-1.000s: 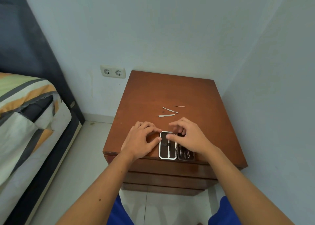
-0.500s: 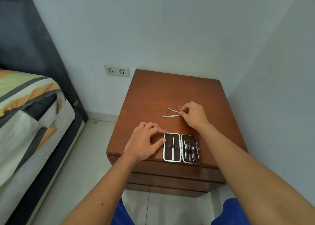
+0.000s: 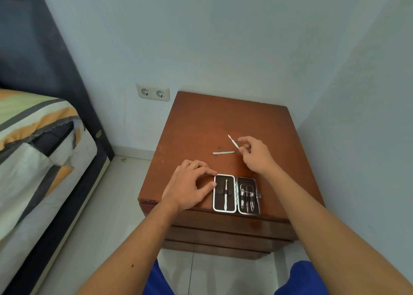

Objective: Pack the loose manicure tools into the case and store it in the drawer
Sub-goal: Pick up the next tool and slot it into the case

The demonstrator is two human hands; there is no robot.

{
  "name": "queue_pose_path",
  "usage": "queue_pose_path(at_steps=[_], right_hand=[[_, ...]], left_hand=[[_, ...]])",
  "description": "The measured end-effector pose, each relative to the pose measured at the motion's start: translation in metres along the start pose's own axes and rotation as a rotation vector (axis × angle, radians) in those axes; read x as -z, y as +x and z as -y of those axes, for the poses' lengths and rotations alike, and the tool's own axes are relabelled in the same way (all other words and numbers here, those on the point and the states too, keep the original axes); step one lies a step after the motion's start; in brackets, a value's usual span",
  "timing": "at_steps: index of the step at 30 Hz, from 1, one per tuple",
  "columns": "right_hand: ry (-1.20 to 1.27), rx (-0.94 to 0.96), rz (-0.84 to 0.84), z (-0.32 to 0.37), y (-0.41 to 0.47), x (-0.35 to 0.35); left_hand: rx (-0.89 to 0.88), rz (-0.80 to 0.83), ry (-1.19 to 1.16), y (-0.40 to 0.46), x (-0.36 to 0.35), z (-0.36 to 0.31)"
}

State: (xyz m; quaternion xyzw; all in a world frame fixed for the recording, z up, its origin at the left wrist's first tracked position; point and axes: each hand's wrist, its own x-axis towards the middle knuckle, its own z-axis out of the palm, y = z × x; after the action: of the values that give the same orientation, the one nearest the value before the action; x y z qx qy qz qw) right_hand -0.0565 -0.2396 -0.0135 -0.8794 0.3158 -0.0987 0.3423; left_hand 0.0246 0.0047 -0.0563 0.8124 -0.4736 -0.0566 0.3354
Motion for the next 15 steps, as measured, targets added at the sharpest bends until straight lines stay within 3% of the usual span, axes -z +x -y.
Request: queue_pose_path(at_steps=[8,15], right_hand=[[0.296,-0.021,0.056,0.0,-0.029,-0.005],[0.288,-0.055,0.126,0.008,-0.044,-0.01]], left_hand=[[-0.003,0.002,0.009,0.001,0.0,-0.001],[0.011,0.043,0.013,-0.001,0.004,-0.002]])
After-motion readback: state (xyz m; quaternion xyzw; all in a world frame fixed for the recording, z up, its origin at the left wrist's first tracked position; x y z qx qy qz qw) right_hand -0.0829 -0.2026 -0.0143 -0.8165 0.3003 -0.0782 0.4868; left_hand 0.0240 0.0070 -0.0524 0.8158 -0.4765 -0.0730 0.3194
